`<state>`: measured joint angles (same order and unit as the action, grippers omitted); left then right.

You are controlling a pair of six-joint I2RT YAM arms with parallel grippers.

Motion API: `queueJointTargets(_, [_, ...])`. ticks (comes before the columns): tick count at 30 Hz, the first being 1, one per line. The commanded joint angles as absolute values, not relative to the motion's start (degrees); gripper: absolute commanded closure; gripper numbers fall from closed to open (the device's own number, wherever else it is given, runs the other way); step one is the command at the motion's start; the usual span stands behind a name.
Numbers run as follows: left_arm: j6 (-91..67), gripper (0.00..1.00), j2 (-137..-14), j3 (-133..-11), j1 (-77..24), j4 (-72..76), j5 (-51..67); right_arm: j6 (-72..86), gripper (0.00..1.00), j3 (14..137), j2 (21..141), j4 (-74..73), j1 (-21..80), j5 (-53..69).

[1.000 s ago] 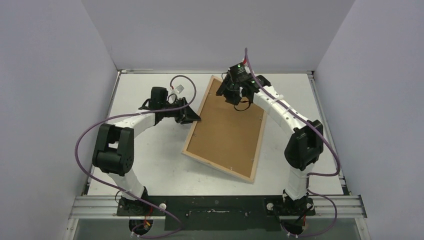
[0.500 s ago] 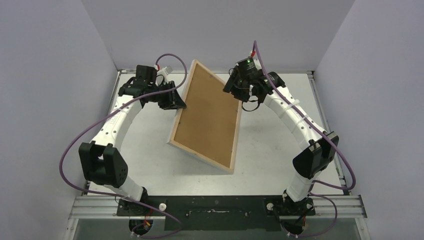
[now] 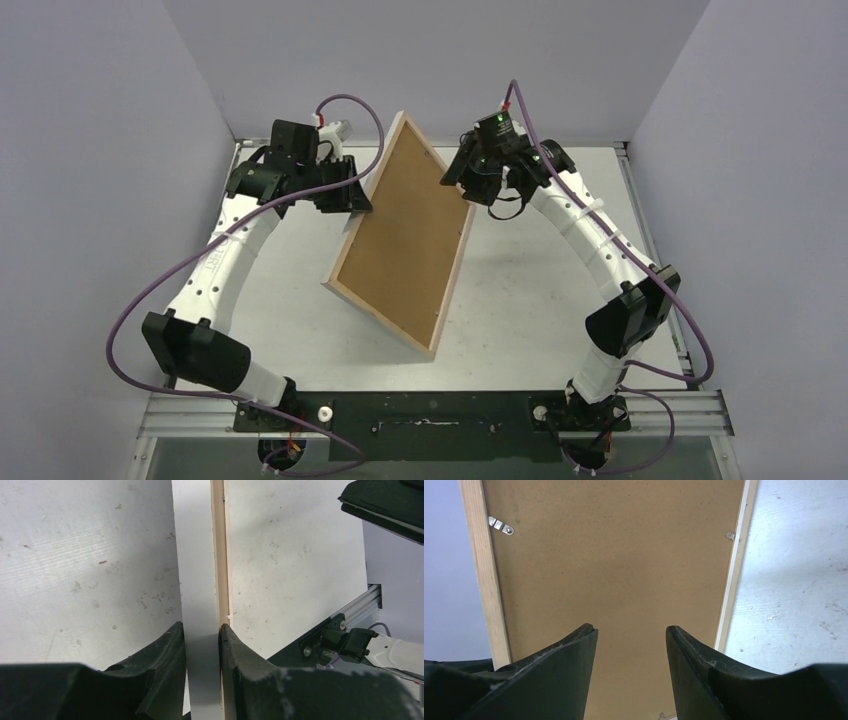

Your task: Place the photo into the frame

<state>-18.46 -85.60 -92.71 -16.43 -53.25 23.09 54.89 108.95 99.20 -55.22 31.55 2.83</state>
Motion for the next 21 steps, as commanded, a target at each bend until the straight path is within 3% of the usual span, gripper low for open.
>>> queueJointTargets(1, [-11.7,1.0,-81.1,-98.2,-18.0,-50.1,20.9,56.7,0.47,110.7,98.0,-53.7,31.7,5.6])
queueJointTargets(21, [1.7,1.0,-80.6,-101.1,-33.1,-44.1,3.4,63.9,0.27,109.6,93.4,-42.6,31.4,13.1])
